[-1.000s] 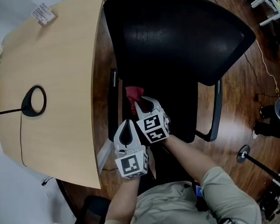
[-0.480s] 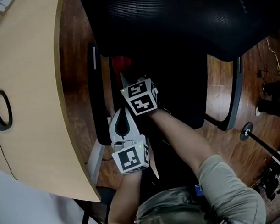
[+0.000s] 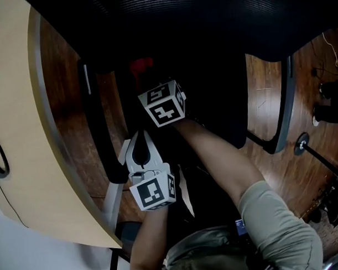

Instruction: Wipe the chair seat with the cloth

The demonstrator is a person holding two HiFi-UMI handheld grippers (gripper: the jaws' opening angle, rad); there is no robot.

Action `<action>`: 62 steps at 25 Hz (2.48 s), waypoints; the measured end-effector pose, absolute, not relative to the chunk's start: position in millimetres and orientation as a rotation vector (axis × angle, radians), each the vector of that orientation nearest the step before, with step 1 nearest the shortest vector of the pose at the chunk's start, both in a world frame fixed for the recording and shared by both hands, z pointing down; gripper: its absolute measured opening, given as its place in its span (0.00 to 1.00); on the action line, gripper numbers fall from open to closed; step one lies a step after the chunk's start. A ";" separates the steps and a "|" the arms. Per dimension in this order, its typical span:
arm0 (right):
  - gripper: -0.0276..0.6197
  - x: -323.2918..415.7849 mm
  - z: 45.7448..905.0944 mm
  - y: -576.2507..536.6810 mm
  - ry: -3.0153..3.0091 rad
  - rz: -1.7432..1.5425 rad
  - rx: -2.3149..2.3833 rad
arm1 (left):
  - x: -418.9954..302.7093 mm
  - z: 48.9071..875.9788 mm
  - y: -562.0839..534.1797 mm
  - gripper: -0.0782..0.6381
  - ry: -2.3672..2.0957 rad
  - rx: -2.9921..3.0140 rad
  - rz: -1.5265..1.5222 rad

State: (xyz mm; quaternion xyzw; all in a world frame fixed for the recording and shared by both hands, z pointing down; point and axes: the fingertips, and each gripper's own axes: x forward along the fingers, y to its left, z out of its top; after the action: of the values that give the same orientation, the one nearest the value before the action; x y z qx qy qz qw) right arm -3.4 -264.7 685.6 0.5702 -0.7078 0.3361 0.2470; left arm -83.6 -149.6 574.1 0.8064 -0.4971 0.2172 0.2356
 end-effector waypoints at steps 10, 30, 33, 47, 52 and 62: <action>0.14 179.5 688.0 -197.9 -1.590 0.965 1.830 | 6.6 569.2 -139.1 0.12 -1.148 2.322 0.624; 0.14 316.0 701.0 -89.0 -1.196 1.055 2.081 | 65.9 582.9 -101.6 0.12 -0.985 2.386 0.624; 0.14 292.3 690.2 -99.6 -1.262 1.024 2.096 | 39.3 586.1 -102.4 0.12 -1.053 2.354 0.615; 0.13 -6.4 631.5 -189.7 -1.921 0.909 1.684 | -108.4 538.9 -92.0 0.12 -1.276 2.241 0.569; 0.13 -73.6 656.3 -202.6 -1.978 0.900 1.469 | -127.2 538.9 -84.8 0.12 -1.268 2.221 0.585; 0.13 -84.2 707.3 -195.6 -1.958 0.901 1.364 | -133.9 570.2 -81.6 0.12 -1.337 2.197 0.621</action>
State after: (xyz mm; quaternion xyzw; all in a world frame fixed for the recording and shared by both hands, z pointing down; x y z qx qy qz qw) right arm -84.2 -195.6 707.3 0.5116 -0.7344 0.3380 0.2909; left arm -133.9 -81.6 570.2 0.8050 -0.4898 0.2274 0.2457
